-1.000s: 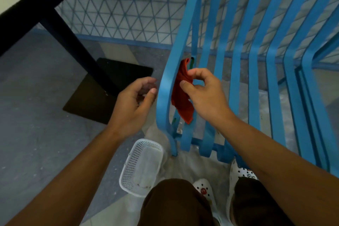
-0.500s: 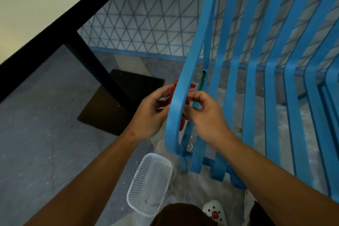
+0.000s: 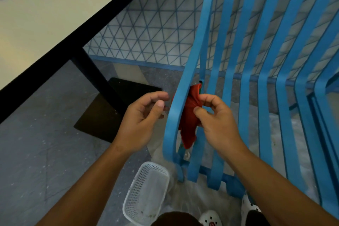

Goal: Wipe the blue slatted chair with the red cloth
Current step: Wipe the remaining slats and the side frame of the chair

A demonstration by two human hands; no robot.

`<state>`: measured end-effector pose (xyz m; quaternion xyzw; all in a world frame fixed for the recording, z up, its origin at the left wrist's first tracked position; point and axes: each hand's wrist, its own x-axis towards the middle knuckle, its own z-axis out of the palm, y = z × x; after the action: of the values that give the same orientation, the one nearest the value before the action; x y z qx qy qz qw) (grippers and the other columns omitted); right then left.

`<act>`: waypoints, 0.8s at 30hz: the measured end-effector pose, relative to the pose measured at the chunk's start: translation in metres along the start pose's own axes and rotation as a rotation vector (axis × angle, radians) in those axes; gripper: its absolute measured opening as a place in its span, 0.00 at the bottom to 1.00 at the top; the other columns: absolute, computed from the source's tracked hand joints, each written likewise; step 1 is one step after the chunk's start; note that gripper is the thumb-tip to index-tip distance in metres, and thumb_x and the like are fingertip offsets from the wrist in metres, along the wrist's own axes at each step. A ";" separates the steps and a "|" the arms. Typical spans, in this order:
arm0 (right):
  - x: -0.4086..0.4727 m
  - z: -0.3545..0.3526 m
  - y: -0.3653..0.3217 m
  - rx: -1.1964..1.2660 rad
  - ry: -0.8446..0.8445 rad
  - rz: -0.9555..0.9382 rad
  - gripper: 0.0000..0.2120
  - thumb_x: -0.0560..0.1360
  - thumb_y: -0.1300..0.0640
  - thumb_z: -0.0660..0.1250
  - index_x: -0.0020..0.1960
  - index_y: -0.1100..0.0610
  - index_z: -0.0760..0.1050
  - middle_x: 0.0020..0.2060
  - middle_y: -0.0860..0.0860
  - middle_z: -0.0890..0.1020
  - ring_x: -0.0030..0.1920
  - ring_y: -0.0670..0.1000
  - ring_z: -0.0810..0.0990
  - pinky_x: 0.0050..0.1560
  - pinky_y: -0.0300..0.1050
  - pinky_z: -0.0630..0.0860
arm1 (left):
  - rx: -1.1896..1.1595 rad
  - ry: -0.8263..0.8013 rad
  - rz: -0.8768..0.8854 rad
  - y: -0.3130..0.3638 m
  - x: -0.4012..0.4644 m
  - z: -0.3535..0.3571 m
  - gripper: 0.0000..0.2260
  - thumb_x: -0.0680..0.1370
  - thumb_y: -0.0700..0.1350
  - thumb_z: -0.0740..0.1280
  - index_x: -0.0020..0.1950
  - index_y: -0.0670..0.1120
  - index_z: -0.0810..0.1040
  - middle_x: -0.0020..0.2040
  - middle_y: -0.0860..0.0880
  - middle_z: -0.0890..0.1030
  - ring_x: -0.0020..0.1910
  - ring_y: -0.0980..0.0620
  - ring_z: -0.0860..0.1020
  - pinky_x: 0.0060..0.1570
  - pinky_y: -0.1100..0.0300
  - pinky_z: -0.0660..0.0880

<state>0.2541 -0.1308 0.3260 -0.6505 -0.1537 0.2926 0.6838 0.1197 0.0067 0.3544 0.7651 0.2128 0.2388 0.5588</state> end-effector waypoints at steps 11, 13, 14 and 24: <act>-0.025 -0.031 0.000 -0.024 -0.003 0.039 0.08 0.78 0.64 0.69 0.54 0.53 0.78 0.47 0.47 0.85 0.49 0.55 0.85 0.49 0.57 0.85 | 0.298 0.148 0.243 0.045 -0.070 0.022 0.11 0.79 0.47 0.67 0.59 0.46 0.80 0.50 0.52 0.81 0.49 0.47 0.81 0.44 0.60 0.79; -0.036 -0.033 0.003 -0.007 -0.010 0.074 0.09 0.78 0.64 0.69 0.54 0.52 0.79 0.52 0.52 0.84 0.52 0.55 0.85 0.49 0.51 0.85 | 0.263 0.174 0.176 0.038 -0.080 0.021 0.11 0.78 0.48 0.67 0.60 0.48 0.80 0.51 0.53 0.82 0.51 0.47 0.81 0.46 0.61 0.79; -0.042 -0.033 0.004 -0.004 -0.019 0.088 0.09 0.78 0.64 0.69 0.54 0.52 0.79 0.52 0.52 0.83 0.51 0.54 0.85 0.48 0.49 0.85 | 0.241 0.185 0.140 0.035 -0.085 0.020 0.12 0.78 0.49 0.67 0.60 0.49 0.80 0.52 0.53 0.82 0.52 0.47 0.81 0.48 0.61 0.79; -0.049 -0.008 0.017 -0.055 -0.088 0.170 0.09 0.79 0.60 0.70 0.55 0.48 0.78 0.45 0.45 0.86 0.45 0.49 0.87 0.48 0.49 0.85 | 0.055 0.171 -0.158 0.015 -0.073 0.015 0.18 0.78 0.51 0.62 0.67 0.51 0.75 0.57 0.57 0.81 0.58 0.56 0.81 0.53 0.63 0.80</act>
<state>0.2173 -0.1665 0.3169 -0.6662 -0.1357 0.3734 0.6312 0.0712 -0.0522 0.3557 0.7379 0.3259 0.2525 0.5344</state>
